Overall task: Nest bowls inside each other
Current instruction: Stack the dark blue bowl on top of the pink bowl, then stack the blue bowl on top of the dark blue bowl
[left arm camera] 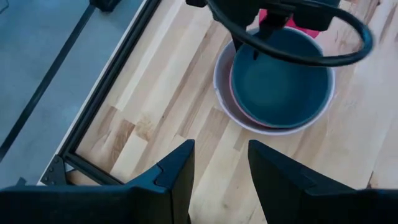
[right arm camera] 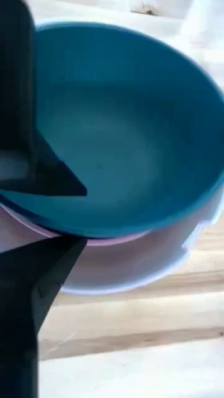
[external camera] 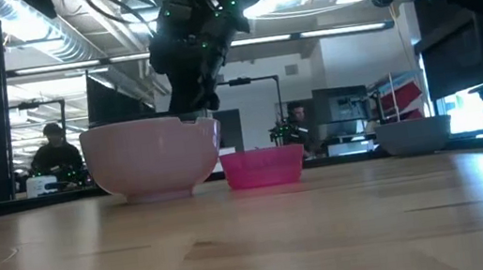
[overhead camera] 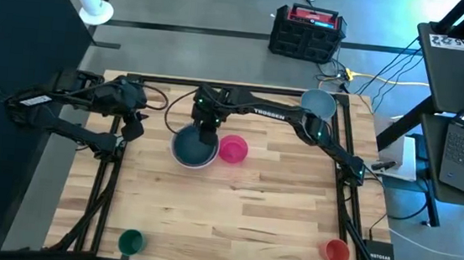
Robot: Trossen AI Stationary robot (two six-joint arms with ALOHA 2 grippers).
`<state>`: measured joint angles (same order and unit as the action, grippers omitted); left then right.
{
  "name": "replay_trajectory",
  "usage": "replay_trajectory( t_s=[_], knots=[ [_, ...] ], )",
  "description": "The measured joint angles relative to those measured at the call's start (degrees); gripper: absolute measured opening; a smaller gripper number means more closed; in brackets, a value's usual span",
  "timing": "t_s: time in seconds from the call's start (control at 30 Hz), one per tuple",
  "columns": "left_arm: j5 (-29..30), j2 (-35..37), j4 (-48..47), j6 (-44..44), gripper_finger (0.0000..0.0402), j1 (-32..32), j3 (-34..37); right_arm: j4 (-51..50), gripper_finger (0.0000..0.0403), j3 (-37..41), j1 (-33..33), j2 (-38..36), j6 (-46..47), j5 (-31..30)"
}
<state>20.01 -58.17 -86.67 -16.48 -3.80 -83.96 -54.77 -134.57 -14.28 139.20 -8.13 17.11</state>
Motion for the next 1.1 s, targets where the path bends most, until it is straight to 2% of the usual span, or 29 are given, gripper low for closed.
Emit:
replay_trajectory(
  t_s=[0.1,0.2,0.43,0.67,1.1],
  knots=[
    [0.0,0.0,0.0,0.0,0.0134,0.0,0.0,-0.1,0.0148,-0.4,0.1,-0.1,0.3,0.8],
    [0.0,0.0,0.0,-0.1,0.0134,0.0,0.0,0.2,0.0171,-0.4,-0.2,-1.3,-0.3,-1.0],
    [0.0,0.0,0.1,0.2,0.0134,0.0,0.0,1.1,0.019,-0.4,-2.1,-5.9,-2.6,-2.8],
    [0.0,0.0,0.1,-0.8,0.0134,0.0,0.0,-0.9,0.0191,-0.4,-5.0,-8.1,-6.6,-14.5],
    [0.0,0.0,5.2,-0.3,0.0134,1.7,0.0,-29.4,0.0191,2.5,-30.1,-22.4,-2.6,-18.9]
  ],
)
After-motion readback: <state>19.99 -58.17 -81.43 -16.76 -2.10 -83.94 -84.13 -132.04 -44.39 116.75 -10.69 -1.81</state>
